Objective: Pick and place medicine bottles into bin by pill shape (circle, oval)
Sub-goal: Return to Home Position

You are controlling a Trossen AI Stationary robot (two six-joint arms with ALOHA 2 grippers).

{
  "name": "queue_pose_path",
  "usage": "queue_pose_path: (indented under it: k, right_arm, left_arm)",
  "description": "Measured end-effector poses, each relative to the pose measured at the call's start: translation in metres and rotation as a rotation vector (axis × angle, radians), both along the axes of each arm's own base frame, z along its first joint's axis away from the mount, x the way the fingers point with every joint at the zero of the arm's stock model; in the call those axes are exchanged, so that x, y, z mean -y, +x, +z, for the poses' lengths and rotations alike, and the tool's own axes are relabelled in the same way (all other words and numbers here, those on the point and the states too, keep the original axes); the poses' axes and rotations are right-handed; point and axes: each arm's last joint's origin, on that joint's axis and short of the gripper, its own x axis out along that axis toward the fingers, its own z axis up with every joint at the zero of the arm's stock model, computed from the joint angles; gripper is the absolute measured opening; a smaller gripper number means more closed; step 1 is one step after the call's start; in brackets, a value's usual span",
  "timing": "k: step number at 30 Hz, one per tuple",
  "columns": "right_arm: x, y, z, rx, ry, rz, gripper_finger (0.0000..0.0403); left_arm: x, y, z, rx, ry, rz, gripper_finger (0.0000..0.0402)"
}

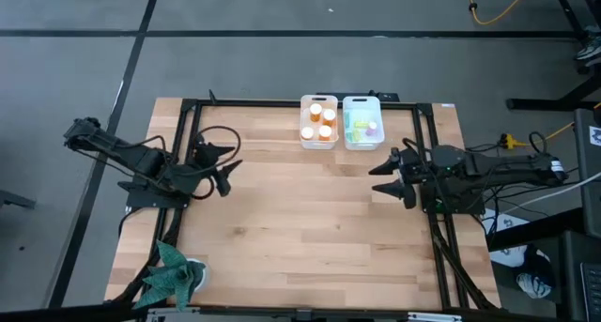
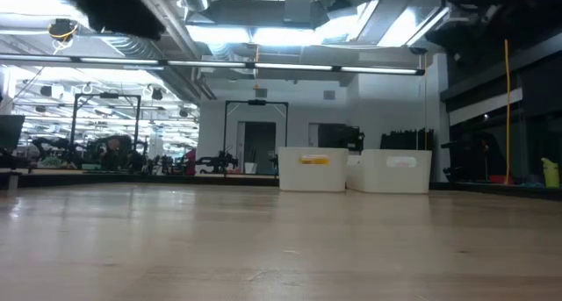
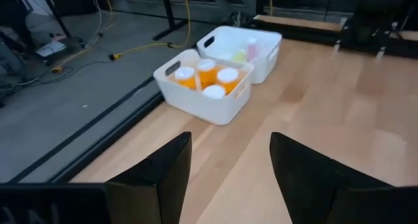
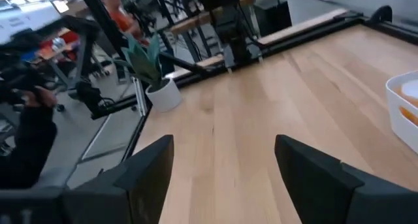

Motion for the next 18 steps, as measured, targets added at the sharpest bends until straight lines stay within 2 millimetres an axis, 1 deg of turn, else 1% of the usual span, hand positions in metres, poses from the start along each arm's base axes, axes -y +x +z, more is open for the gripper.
queue_pose_path:
  k: [3,6,10,18]
  right_arm:
    - [0.001,-0.009,-0.008,0.044,-0.006,-0.004,0.0268]
    - [0.002,-0.015,-0.017,0.062,0.003,-0.056,0.0268]
    - [0.004,-0.020,-0.029,0.070,0.006,-0.102,0.0268]
    - [0.004,-0.023,-0.033,0.079,-0.016,-0.096,0.0268]
  left_arm:
    - [-0.004,-0.010,-0.016,0.015,0.002,0.003,0.0199]
    - [-0.007,-0.016,-0.029,0.046,0.014,-0.008,0.0199]
    - [-0.010,-0.022,-0.040,0.095,0.046,-0.025,0.0199]
    - [-0.016,-0.037,-0.068,0.183,0.035,-0.027,0.0199]
